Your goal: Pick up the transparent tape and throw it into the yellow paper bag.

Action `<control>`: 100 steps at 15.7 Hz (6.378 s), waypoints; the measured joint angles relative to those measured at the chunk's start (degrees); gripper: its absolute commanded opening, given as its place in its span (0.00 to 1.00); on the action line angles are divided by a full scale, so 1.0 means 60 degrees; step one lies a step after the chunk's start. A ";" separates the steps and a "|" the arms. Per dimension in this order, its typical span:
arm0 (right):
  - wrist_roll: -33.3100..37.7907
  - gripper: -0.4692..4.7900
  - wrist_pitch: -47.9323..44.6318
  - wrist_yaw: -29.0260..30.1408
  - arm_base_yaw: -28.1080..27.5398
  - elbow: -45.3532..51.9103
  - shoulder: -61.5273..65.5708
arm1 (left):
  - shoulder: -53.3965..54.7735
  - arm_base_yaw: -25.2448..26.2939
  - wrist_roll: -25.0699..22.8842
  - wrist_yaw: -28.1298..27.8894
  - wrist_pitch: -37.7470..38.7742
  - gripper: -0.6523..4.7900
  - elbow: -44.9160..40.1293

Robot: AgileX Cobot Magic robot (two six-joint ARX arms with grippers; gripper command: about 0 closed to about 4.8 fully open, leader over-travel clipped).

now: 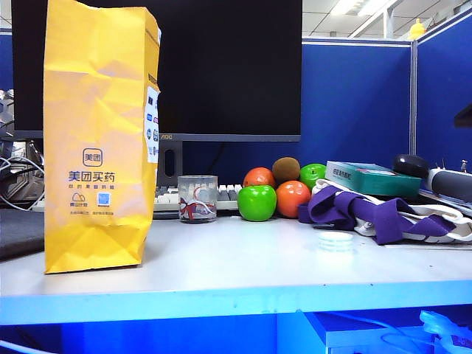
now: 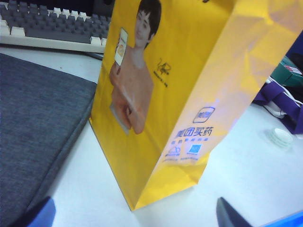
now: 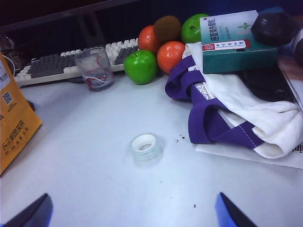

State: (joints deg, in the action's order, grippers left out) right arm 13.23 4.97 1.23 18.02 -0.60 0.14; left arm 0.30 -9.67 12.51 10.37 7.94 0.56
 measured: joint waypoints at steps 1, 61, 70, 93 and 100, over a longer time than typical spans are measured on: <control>0.0000 1.00 0.0004 0.0007 0.0000 0.0000 0.0000 | 0.0000 0.0000 0.0000 0.0084 -0.0022 0.97 0.0000; -0.2969 1.00 0.0470 0.1162 -0.0073 -0.9592 1.6320 | 1.4396 -0.6510 -0.5337 -0.0900 0.5748 0.97 1.4783; -0.2932 1.00 0.0452 0.1508 0.0007 -0.9584 1.6699 | 1.4426 -0.6532 -0.5326 -0.0892 0.5748 0.97 1.4783; -0.2962 0.46 0.2368 0.2051 0.0011 -1.2673 1.7161 | 1.4447 -0.6532 -0.5406 -0.3468 0.6692 0.97 1.6498; -0.2284 0.47 0.3381 0.5606 0.0040 -1.5974 1.6404 | 1.2193 -0.4608 -0.5238 -0.5136 0.7111 0.97 1.7329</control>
State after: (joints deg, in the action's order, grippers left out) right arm -0.47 25.26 34.87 18.26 -96.44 98.56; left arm 73.45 -37.32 -18.92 -20.45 50.61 104.53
